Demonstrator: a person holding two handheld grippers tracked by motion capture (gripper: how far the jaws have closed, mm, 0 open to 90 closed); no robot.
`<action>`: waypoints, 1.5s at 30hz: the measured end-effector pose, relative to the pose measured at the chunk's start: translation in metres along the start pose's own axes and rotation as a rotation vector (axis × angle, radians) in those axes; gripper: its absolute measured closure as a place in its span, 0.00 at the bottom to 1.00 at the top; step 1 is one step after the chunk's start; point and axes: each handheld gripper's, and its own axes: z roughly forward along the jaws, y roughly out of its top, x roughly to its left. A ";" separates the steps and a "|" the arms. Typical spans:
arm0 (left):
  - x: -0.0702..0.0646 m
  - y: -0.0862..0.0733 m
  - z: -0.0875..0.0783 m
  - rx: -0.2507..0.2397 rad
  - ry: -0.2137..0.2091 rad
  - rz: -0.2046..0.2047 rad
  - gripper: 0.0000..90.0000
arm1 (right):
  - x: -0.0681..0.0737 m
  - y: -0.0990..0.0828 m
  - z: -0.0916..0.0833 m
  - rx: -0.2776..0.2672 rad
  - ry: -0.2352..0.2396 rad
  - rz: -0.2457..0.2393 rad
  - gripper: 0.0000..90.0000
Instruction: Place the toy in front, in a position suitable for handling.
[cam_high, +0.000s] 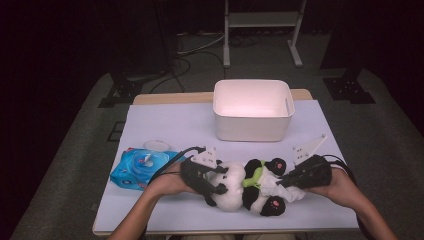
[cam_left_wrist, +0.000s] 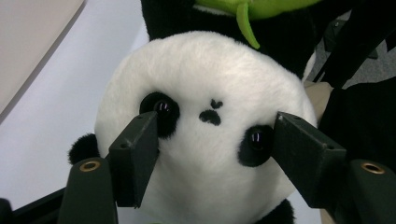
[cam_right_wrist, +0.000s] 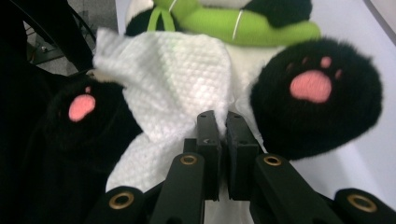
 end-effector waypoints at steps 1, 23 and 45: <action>-0.001 0.001 0.001 0.003 0.000 0.006 0.35 | 0.000 0.002 0.001 -0.002 0.001 -0.006 0.95; -0.002 0.003 0.000 0.008 0.018 0.035 0.35 | -0.002 0.011 0.009 -0.024 0.006 -0.018 0.95; -0.012 0.014 0.017 -0.008 0.002 0.032 0.37 | -0.003 0.008 -0.030 -0.080 -0.087 -0.012 0.95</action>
